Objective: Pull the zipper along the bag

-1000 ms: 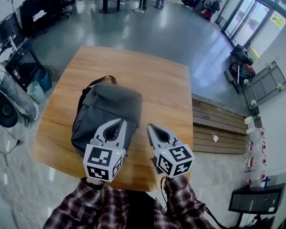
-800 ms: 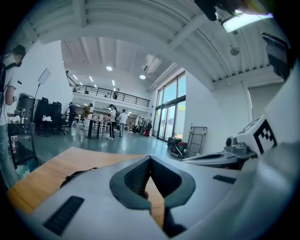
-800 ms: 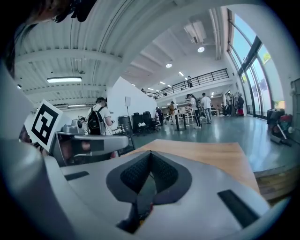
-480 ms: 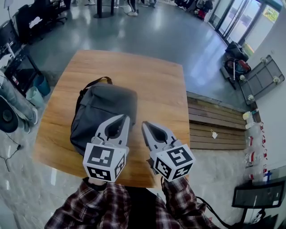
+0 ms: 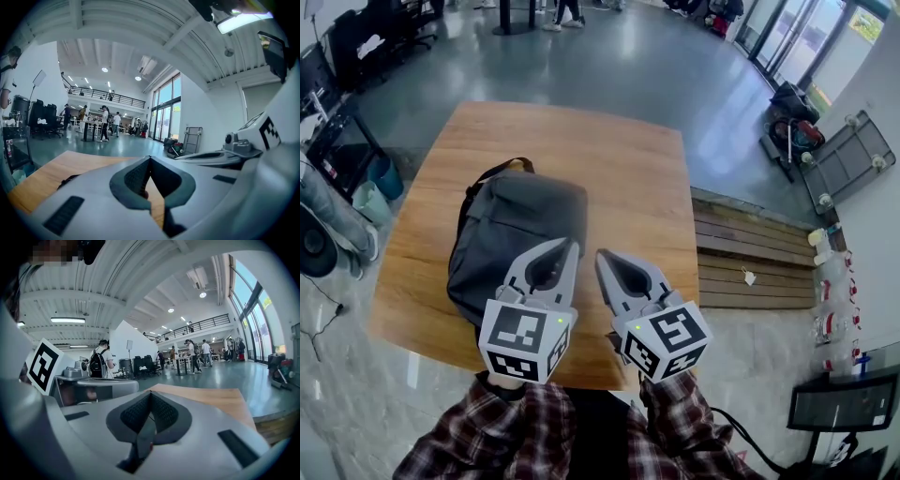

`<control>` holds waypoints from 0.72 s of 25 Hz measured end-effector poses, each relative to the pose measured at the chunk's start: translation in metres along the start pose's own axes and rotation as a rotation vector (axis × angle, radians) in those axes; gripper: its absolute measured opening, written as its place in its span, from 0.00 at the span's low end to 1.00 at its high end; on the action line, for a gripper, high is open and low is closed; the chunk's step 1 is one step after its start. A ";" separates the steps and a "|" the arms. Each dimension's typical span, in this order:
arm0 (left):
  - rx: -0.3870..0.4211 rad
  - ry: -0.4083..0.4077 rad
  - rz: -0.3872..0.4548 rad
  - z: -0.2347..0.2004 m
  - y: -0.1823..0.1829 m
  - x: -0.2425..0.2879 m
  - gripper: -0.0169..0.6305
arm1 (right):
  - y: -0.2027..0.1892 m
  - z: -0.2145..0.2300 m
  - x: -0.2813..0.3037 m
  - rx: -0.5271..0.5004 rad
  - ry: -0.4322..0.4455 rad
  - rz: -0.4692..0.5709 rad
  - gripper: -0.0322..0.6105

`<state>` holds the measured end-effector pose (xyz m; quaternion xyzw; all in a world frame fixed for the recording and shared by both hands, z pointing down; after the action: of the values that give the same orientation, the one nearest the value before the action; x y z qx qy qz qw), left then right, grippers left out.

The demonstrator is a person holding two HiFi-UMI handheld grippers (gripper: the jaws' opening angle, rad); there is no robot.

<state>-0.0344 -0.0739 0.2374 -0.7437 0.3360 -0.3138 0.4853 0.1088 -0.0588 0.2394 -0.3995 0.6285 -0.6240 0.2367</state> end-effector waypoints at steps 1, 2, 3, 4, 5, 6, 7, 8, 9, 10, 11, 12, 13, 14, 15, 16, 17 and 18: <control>0.000 -0.002 0.001 0.000 0.001 0.000 0.04 | 0.001 0.000 0.001 0.000 0.000 0.000 0.06; -0.002 -0.002 0.003 0.000 0.002 0.000 0.04 | 0.001 0.000 0.001 0.001 -0.001 -0.001 0.06; -0.004 -0.002 0.004 0.000 0.003 0.000 0.04 | 0.001 0.000 0.001 0.001 -0.002 -0.002 0.06; -0.006 -0.002 0.006 -0.001 0.003 -0.001 0.04 | 0.002 -0.001 0.001 0.002 -0.003 -0.003 0.06; -0.007 -0.001 0.006 -0.002 0.003 -0.001 0.04 | 0.001 -0.001 0.001 0.002 -0.004 -0.003 0.06; -0.008 0.000 0.007 -0.002 0.004 -0.002 0.04 | 0.001 -0.001 0.001 0.003 -0.005 -0.004 0.06; -0.009 0.000 0.007 -0.003 0.003 -0.002 0.04 | 0.001 -0.002 0.001 0.003 -0.007 -0.004 0.06; -0.009 0.000 0.008 -0.005 0.003 -0.002 0.04 | 0.001 -0.002 0.002 0.002 -0.009 -0.004 0.06; -0.009 0.000 0.008 -0.006 0.004 -0.003 0.04 | 0.001 -0.003 0.003 0.003 -0.011 -0.004 0.06; -0.009 0.001 0.009 -0.007 0.004 -0.003 0.04 | 0.001 -0.003 0.004 0.003 -0.012 -0.003 0.06; -0.009 0.002 0.010 -0.008 0.004 -0.004 0.04 | 0.001 -0.004 0.005 0.004 -0.012 -0.003 0.06; -0.009 0.003 0.010 -0.008 0.005 -0.004 0.04 | 0.001 -0.004 0.005 0.004 -0.012 -0.002 0.06; -0.008 0.004 0.011 -0.008 0.005 -0.005 0.04 | 0.001 -0.005 0.005 0.004 -0.012 -0.002 0.06; -0.008 0.004 0.012 -0.008 0.005 -0.006 0.04 | 0.002 -0.005 0.004 0.004 -0.011 -0.002 0.06; -0.007 0.004 0.012 -0.007 0.006 -0.007 0.04 | 0.002 -0.006 0.004 0.004 -0.010 -0.002 0.06; -0.006 0.004 0.013 -0.007 0.005 -0.008 0.04 | 0.002 -0.007 0.003 0.004 -0.009 -0.002 0.06; -0.004 0.005 0.012 -0.006 0.005 -0.009 0.04 | 0.002 -0.008 0.002 0.004 -0.010 -0.002 0.06; -0.002 0.005 0.012 -0.006 0.005 -0.011 0.04 | 0.001 -0.010 0.002 0.004 -0.010 -0.002 0.06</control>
<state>-0.0463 -0.0701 0.2336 -0.7415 0.3420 -0.3124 0.4853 0.0998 -0.0547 0.2395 -0.4026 0.6257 -0.6235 0.2401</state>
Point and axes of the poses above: the fingertips, and each gripper's own axes: x forward along the fingers, z to its right, y out of its top, the point moved 9 cm from there along -x, backward along the fingers, and after that the axes turned 12 degrees about -x, right-handed, at the moved point
